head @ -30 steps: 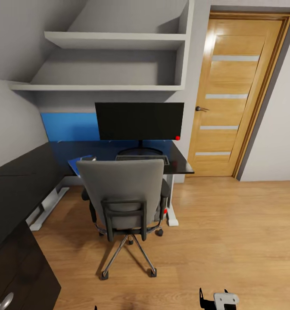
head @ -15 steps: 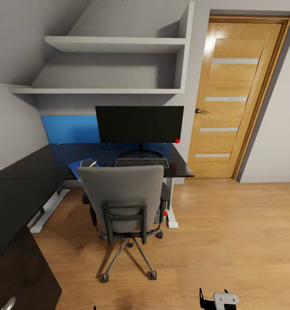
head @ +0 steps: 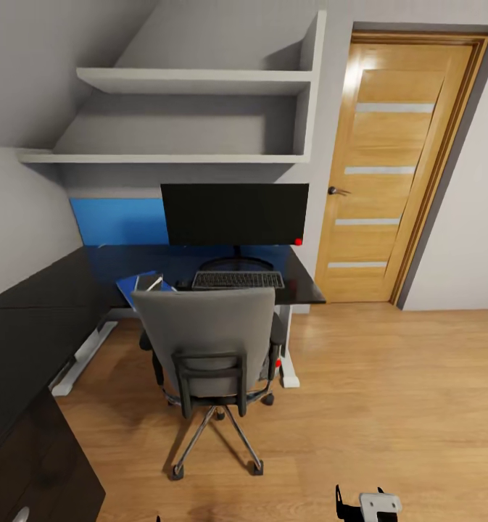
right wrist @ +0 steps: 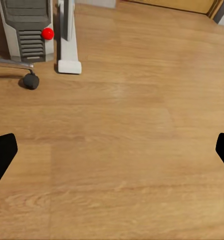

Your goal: In the bedroom, organize the workspace by keeping the computer under the desk, ensuring the monitor is on the desk, placing the keyboard on the desk next to the monitor, placing the mouse on the desk next to the keyboard, moving the folder from the swivel chair onto the desk next to the mouse, stacking the notebook on top of the folder with the pen on top of the notebook, and positioning the swivel chair next to the desk.

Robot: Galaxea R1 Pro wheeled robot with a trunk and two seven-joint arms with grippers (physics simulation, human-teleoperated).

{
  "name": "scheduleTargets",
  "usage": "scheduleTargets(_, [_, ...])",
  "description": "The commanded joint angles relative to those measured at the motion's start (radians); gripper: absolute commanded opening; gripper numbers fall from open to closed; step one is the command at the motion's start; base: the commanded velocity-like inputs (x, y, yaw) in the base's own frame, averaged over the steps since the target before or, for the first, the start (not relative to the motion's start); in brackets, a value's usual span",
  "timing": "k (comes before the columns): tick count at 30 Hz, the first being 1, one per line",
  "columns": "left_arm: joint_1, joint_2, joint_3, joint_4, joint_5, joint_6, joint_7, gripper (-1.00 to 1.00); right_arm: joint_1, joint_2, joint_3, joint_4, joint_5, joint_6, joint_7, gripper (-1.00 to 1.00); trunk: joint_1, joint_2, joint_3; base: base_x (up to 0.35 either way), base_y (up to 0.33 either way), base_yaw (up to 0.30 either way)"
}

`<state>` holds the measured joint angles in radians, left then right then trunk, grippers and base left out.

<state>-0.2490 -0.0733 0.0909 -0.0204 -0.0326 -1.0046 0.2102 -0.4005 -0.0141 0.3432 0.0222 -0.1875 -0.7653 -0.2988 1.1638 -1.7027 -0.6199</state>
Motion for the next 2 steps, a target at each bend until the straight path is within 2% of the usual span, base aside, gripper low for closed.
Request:
scheduleTargets(1, [-0.001, 0.000, 0.008, 0.000, -0.004, 0.006, -0.001, 1.00, -0.001, 0.000, 0.009, 0.002, -0.007, -0.004, -0.002, 1.00, -0.004, 0.007, 0.002, 0.000, 0.000, 0.000])
scheduleTargets(2, [-0.001, 0.001, 0.008, 0.000, -0.004, 0.026, -0.001, 1.00, -0.001, 0.000, 0.009, 0.002, -0.007, -0.004, -0.002, 1.00, -0.008, 0.014, 0.005, 0.000, 0.000, 0.000])
